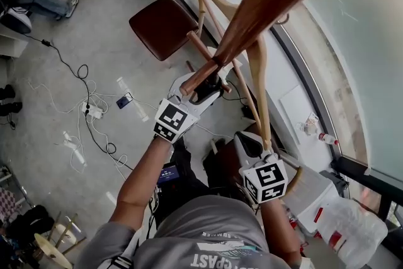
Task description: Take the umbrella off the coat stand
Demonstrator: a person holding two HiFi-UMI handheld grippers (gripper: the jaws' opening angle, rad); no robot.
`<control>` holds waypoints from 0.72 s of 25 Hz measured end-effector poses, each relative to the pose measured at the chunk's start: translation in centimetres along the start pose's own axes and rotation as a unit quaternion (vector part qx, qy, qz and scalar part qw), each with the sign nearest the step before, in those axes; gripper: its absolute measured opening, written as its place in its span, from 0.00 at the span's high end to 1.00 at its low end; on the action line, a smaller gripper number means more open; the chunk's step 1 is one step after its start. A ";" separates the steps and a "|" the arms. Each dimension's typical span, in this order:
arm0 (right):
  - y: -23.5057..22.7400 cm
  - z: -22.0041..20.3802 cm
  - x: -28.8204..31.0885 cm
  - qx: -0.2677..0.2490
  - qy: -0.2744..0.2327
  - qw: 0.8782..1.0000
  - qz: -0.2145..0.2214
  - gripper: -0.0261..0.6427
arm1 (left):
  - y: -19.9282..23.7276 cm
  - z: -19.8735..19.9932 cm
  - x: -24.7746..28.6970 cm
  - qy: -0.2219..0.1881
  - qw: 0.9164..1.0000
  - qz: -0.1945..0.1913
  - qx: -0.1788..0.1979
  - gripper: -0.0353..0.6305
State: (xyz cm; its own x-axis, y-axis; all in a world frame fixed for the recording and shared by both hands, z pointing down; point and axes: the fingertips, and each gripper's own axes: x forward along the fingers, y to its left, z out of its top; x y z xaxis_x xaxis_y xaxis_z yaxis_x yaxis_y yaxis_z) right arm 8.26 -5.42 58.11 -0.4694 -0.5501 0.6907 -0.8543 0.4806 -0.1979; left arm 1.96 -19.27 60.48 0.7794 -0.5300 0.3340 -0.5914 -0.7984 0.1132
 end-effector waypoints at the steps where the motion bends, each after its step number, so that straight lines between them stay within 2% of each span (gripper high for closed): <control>1: -0.1 -0.1 0.0 0.001 0.001 1.000 -0.001 0.96 | -0.1 0.1 0.3 -0.001 1.000 -0.002 0.002 0.55; 9: -1.4 -1.4 -0.7 0.007 0.007 1.000 -0.013 0.96 | -0.4 0.1 0.9 -0.019 1.000 -0.014 0.004 0.55; 18: -1.2 -1.8 -0.6 0.006 0.011 1.000 -0.011 0.96 | -0.3 -0.2 0.4 -0.022 1.000 -0.011 0.001 0.62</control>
State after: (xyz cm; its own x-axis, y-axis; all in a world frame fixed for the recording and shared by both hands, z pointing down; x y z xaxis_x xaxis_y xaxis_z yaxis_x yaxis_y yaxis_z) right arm 10.00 -4.47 59.14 -0.4448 -0.5448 0.7109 -0.8675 0.4594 -0.1908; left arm 2.45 -19.17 60.72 0.8001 -0.5248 0.2905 -0.5744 -0.8099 0.1188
